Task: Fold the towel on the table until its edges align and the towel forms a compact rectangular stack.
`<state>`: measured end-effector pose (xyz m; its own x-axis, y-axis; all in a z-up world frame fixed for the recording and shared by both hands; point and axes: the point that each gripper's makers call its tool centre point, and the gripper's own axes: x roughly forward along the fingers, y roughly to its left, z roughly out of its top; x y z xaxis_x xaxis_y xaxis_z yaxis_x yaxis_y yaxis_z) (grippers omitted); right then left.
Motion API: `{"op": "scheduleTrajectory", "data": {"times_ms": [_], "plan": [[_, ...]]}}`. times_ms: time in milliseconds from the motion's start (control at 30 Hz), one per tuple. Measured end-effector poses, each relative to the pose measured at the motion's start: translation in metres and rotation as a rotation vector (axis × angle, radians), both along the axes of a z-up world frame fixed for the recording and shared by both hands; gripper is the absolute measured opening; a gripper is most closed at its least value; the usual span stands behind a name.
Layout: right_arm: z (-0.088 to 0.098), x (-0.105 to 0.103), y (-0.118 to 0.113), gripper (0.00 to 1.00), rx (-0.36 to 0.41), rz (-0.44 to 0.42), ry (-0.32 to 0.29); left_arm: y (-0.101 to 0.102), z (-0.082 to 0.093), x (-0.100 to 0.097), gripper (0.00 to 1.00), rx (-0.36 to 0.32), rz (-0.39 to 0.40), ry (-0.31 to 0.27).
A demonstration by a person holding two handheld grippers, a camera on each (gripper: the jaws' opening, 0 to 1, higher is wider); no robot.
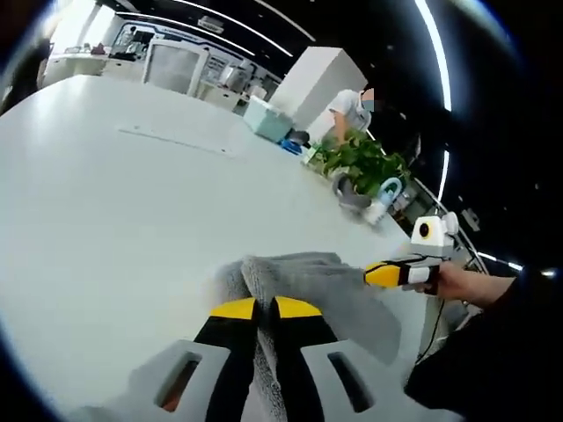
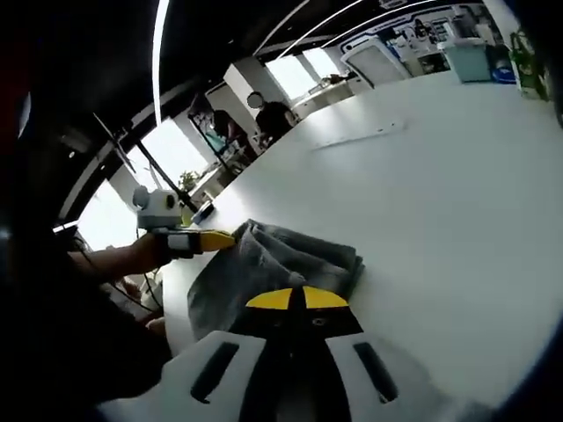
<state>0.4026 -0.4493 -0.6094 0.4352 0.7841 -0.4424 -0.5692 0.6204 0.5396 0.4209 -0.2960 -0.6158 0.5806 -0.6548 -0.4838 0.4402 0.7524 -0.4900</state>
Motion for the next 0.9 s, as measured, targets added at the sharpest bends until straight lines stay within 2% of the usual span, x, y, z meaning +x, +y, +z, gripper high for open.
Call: {"op": "scheduleTrajectory", "data": {"times_ms": [167,333,633,733,833,900], "plan": [[-0.006,0.005,-0.002,0.0,-0.021,-0.033,-0.003,0.003,-0.004,0.0,0.06,0.019,0.01,0.0],[-0.015,0.009,0.002,0.0,-0.036,-0.053,0.03,0.005,-0.012,0.001,0.06,0.057,0.015,0.016],[-0.029,0.011,0.007,0.0,-0.091,-0.036,0.022,0.006,-0.023,0.002,0.07,0.127,0.012,0.004],[-0.031,0.012,0.005,0.0,-0.077,-0.045,0.042,0.01,-0.027,0.004,0.11,0.146,0.027,0.015],[-0.031,0.011,0.006,0.0,-0.084,-0.034,0.03,0.017,-0.03,0.008,0.2,0.219,0.029,-0.033],[-0.032,0.01,0.006,0.0,-0.091,-0.028,0.024,0.018,-0.029,0.007,0.21,0.204,0.036,-0.019]]}}
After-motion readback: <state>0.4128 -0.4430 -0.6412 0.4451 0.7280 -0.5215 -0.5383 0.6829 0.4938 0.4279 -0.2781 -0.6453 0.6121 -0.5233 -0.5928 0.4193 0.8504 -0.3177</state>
